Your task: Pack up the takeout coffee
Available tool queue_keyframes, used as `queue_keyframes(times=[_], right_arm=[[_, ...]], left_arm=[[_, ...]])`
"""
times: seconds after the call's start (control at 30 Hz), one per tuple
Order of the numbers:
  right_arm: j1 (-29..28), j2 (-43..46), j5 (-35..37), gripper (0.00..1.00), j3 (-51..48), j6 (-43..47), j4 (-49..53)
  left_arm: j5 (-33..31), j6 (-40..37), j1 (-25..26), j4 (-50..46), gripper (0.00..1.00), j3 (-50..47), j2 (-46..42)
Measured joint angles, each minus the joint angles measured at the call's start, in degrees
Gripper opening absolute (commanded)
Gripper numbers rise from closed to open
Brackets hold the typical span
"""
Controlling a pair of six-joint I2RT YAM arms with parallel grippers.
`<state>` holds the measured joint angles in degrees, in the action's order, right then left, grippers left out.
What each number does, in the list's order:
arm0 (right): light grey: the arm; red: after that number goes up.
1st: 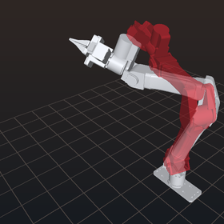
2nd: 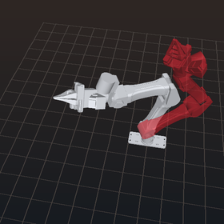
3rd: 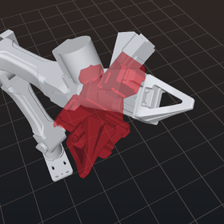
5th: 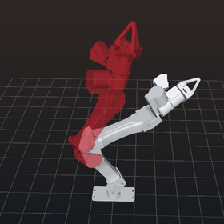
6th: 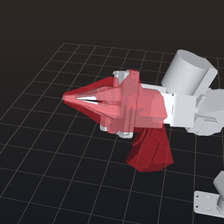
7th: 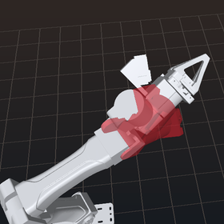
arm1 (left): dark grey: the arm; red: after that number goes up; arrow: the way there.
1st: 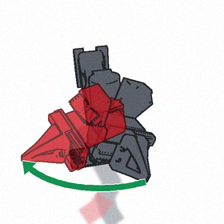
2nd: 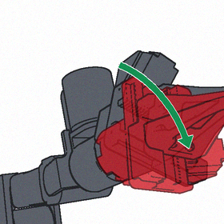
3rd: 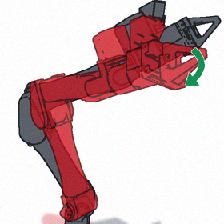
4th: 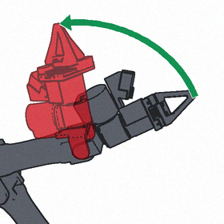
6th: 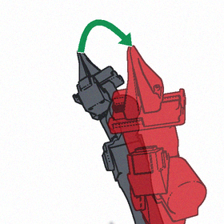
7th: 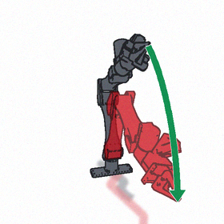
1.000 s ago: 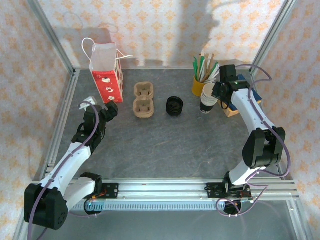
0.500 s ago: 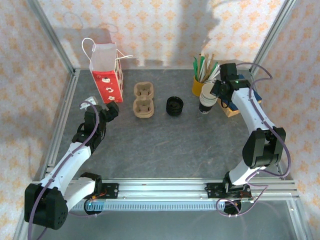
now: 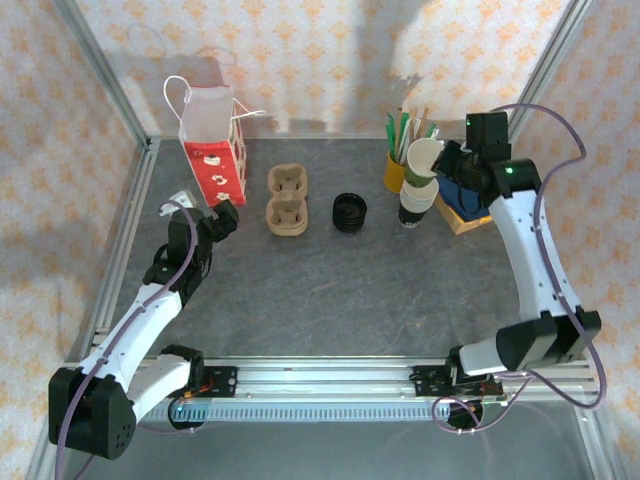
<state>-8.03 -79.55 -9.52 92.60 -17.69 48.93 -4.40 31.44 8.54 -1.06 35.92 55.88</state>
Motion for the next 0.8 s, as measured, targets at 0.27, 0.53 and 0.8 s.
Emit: queue_keyframes(times=[0.27,0.53,0.8], right_arm=[[-10.9,7.0,-3.1,0.0,-11.8,-0.5,-1.1],[-20.1,10.3,-3.6,0.0,-29.1,-2.7,-8.1],[-25.5,11.6,-3.2,0.0,-41.4,-6.4,-18.4]], left_arm=[[3.1,0.1,0.0,0.5,0.96,0.9,0.5],[9.9,-0.5,3.6,1.5,0.93,4.6,5.5],[13.2,-1.9,10.9,2.8,0.92,10.9,14.1]])
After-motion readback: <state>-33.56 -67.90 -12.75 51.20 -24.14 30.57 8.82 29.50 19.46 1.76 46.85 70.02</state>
